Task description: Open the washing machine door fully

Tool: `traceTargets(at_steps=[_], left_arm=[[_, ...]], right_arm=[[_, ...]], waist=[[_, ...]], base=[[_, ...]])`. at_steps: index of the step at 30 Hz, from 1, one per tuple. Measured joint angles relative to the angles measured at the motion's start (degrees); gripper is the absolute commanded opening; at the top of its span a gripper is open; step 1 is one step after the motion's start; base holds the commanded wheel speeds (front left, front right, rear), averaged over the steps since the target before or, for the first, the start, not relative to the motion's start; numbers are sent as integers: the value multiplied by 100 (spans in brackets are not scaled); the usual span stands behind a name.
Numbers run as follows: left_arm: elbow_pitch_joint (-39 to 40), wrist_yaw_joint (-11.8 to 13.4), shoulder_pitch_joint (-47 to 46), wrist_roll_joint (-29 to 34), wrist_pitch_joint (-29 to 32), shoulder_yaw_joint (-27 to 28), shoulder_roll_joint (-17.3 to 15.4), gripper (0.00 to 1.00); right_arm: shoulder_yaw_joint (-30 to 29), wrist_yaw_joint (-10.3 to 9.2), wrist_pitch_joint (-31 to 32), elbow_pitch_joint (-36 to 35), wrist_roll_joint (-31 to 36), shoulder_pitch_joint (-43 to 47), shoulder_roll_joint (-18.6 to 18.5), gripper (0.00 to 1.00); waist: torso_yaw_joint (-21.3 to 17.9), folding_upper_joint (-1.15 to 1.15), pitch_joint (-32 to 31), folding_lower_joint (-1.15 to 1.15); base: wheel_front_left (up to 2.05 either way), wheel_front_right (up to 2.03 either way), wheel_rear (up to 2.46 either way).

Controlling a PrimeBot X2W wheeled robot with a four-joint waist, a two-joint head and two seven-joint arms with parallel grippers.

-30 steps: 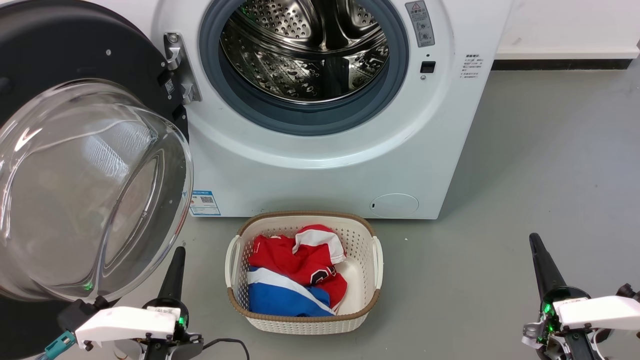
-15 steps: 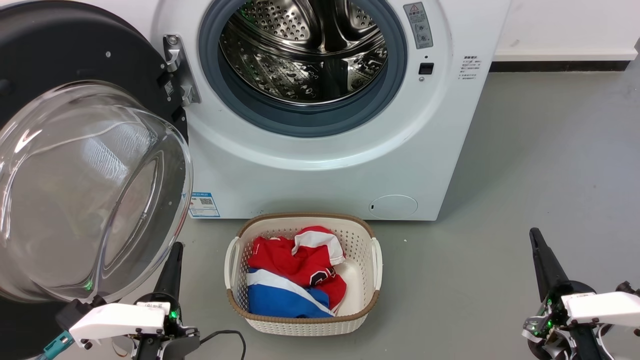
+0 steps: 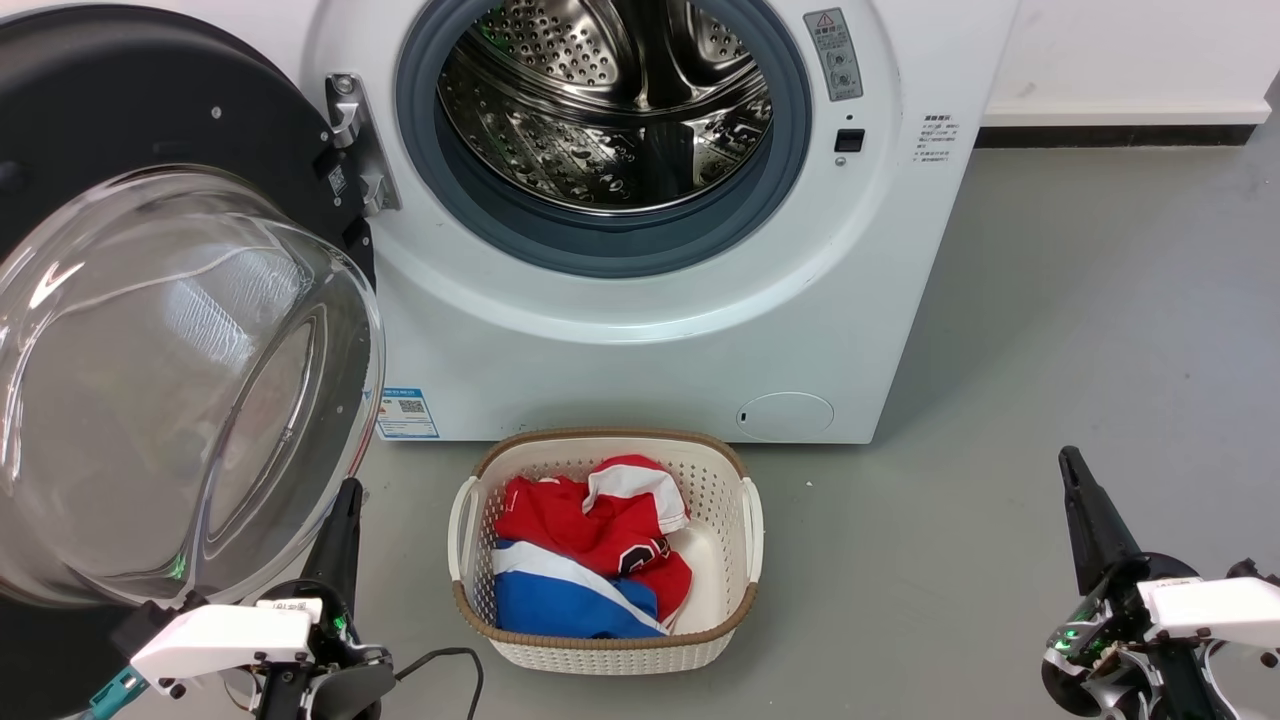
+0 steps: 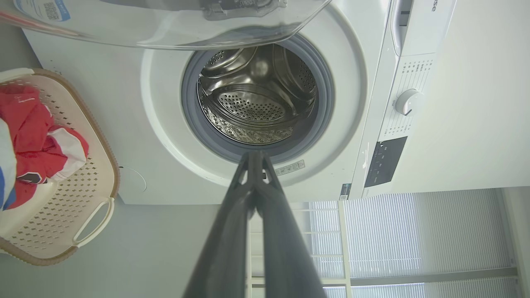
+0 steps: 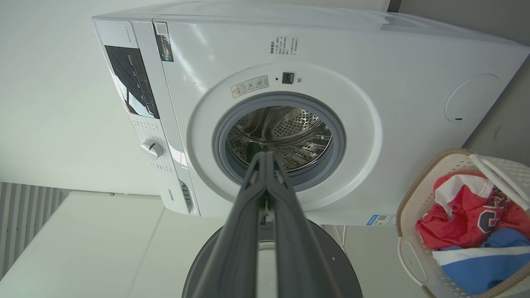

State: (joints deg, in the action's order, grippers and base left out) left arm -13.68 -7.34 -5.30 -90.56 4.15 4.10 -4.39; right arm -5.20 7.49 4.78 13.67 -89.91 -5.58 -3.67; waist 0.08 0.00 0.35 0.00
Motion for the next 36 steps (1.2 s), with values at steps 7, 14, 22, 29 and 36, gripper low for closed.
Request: traceTargets(at_steps=[7,14,22,29,36], left_arm=[[-21,-4,-44,-265,74,41,7,0],[-27,-4,-56,-337,100,65,18,0],[-30,-4,-57,-330,120,87,37,0],[-30,-5,-57,-315,123,102,49,0],[-31,-5,-58,-297,125,114,59,0]], right_arm=[[-20,0,82,22,-255,-14,2,0],[-34,0,105,31,-328,-32,4,0],[-46,0,112,32,-326,-32,11,0],[-54,0,114,32,-325,-32,15,0],[-63,0,130,32,-323,-32,20,0]], waist=[[-7,0,-14,0],[-9,0,-17,0],[-9,0,-17,0],[-9,0,-17,0],[-8,0,-17,0]], base=[[0,0,0],[0,0,0],[0,0,0],[0,0,0],[0,0,0]])
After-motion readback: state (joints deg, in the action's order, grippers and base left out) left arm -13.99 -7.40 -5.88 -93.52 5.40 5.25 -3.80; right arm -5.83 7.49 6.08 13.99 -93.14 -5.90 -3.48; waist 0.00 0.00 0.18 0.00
